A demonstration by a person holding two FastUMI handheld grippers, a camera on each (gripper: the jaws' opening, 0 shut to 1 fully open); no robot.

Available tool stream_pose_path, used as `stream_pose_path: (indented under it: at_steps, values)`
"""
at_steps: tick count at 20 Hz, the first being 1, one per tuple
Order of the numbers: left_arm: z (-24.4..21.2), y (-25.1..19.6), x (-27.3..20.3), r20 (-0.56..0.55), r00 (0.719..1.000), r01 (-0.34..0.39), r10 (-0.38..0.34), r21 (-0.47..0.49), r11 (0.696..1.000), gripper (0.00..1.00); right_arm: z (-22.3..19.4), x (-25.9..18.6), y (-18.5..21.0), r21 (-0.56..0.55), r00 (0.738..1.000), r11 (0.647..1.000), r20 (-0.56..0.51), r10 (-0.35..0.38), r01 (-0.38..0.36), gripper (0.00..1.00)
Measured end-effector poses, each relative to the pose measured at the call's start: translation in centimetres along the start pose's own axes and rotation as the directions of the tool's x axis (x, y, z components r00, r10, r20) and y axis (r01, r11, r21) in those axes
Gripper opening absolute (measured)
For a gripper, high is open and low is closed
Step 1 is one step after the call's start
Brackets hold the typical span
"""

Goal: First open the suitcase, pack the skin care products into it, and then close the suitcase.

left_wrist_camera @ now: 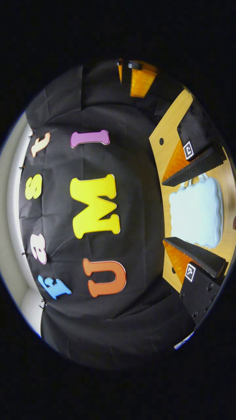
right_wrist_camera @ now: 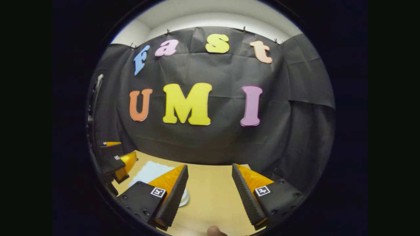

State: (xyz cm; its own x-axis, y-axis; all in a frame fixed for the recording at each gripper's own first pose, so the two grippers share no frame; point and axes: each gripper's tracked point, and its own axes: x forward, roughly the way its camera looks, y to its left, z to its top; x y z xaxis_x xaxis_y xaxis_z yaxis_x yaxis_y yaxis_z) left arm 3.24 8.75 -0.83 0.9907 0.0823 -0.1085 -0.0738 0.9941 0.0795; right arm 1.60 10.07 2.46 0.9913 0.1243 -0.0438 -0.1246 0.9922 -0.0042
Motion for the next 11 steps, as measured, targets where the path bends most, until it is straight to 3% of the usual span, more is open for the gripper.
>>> stream_pose_path:
  at_steps: [4,11]
  values:
    - [2.5,6.3,-2.3,0.045,0.997,-0.063,0.065,-0.054,0.997,0.98,1.3,-0.8,6.0,-0.032,0.998,0.998,0.036,0.057,-0.056,0.8]
    - [2.3,9.4,-4.1,0.06,0.997,-0.054,0.058,-0.064,0.996,0.98,1.4,-2.3,10.0,-0.051,0.997,0.997,0.041,0.064,-0.062,0.8]
